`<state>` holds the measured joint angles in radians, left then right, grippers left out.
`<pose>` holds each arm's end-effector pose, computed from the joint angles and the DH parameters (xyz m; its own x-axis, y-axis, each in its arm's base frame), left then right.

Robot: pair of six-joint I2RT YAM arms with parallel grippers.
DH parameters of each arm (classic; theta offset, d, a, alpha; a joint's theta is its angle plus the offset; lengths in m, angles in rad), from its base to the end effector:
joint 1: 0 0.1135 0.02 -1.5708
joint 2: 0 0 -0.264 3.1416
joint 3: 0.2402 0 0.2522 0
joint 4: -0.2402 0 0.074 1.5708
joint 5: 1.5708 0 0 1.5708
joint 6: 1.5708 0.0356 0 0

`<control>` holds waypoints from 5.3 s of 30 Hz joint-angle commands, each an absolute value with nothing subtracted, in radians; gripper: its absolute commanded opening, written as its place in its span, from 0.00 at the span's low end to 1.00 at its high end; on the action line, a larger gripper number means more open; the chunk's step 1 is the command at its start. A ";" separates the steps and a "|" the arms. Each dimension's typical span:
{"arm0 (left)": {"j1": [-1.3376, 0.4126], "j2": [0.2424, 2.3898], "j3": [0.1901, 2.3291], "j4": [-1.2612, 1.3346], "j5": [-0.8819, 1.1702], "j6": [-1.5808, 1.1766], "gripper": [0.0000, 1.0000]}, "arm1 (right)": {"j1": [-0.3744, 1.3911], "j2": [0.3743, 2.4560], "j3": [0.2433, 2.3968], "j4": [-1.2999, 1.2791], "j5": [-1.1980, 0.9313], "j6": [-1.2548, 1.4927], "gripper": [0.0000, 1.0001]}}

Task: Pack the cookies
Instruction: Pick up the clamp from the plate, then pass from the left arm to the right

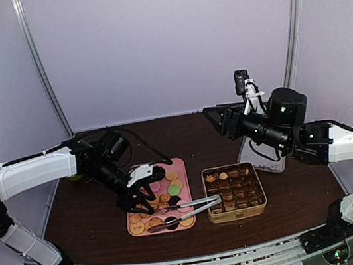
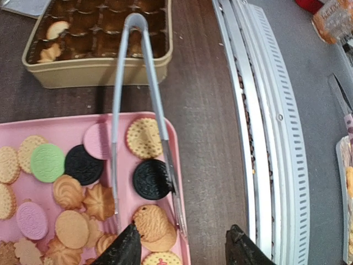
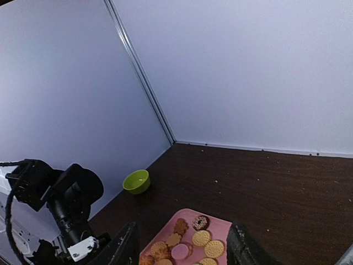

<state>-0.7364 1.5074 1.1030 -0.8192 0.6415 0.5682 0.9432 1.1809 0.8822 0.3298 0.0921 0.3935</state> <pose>0.1983 -0.2085 0.2393 -0.2165 0.7782 -0.5896 0.9556 0.0452 -0.2912 0.1675 0.2254 0.3463 -0.2715 0.2760 -0.9220 -0.7016 0.5991 0.3859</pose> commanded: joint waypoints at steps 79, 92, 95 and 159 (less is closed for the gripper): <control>-0.669 1.514 1.376 -1.072 1.027 0.508 0.00 | 0.884 1.107 0.745 0.428 -0.538 0.473 1.00; -0.669 1.533 1.394 -1.076 1.054 0.506 0.00 | 0.899 1.317 0.862 0.574 -0.575 0.515 0.92; -0.669 1.537 1.398 -1.078 1.048 0.501 0.00 | 0.907 1.343 0.876 0.584 -0.574 0.521 0.87; -0.615 1.465 1.317 -0.943 0.877 0.443 0.21 | 1.020 1.371 0.976 0.359 -0.319 0.401 0.50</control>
